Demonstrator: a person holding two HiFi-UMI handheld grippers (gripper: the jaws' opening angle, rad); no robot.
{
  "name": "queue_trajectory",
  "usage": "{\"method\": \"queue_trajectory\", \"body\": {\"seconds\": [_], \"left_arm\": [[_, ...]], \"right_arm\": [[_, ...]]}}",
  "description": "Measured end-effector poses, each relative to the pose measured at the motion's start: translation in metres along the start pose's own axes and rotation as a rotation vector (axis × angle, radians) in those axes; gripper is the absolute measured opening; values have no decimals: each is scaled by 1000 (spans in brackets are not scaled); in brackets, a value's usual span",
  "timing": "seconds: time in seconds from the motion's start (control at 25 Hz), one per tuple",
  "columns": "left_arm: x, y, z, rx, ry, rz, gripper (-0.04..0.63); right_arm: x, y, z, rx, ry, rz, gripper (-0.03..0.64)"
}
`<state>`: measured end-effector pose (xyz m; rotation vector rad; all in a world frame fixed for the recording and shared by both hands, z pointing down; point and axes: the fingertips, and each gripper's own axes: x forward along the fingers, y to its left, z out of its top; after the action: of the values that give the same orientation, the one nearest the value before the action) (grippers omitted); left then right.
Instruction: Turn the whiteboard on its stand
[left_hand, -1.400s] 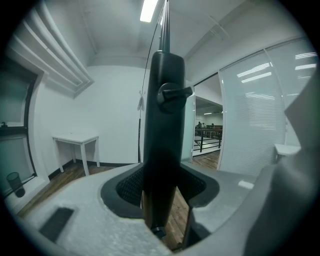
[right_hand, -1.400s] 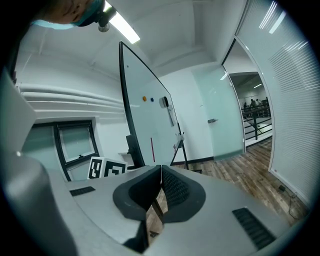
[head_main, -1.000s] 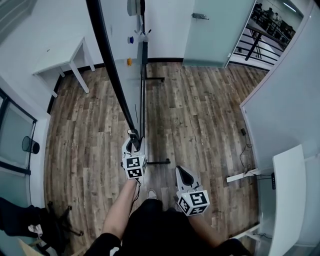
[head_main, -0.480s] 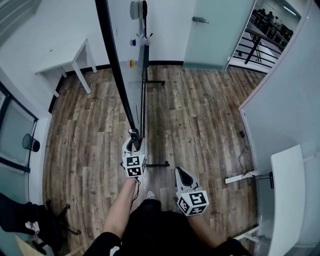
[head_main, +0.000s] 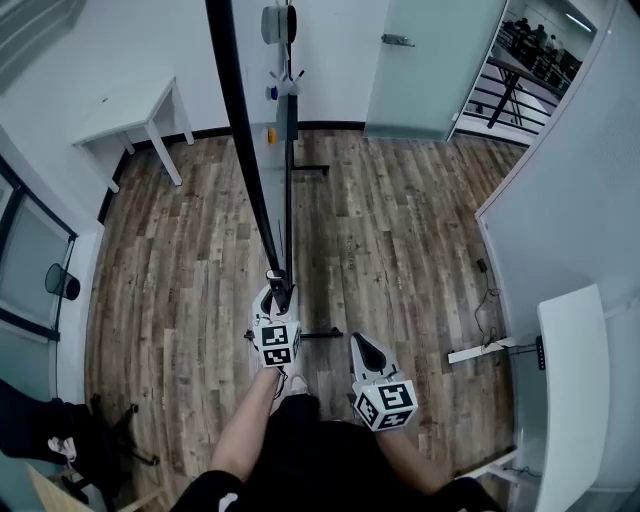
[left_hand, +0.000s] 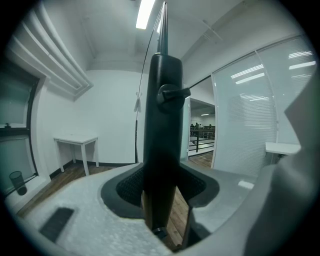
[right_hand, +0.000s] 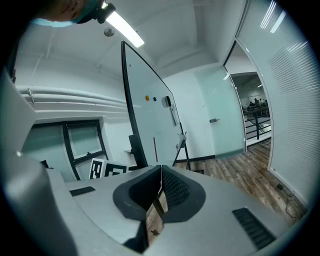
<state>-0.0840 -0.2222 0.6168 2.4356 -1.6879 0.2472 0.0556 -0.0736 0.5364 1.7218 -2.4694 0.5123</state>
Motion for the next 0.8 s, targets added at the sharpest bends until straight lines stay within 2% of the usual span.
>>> {"method": "queue_trajectory", "body": {"seconds": [0.32, 0.8], "left_arm": [[-46, -41, -12, 13, 11, -26, 198], [-124, -111, -37, 8, 21, -25, 196]], "right_arm": [[-50, 3, -16, 0, 1, 3, 14], [-155, 2, -54, 0, 14, 3, 14]]}}
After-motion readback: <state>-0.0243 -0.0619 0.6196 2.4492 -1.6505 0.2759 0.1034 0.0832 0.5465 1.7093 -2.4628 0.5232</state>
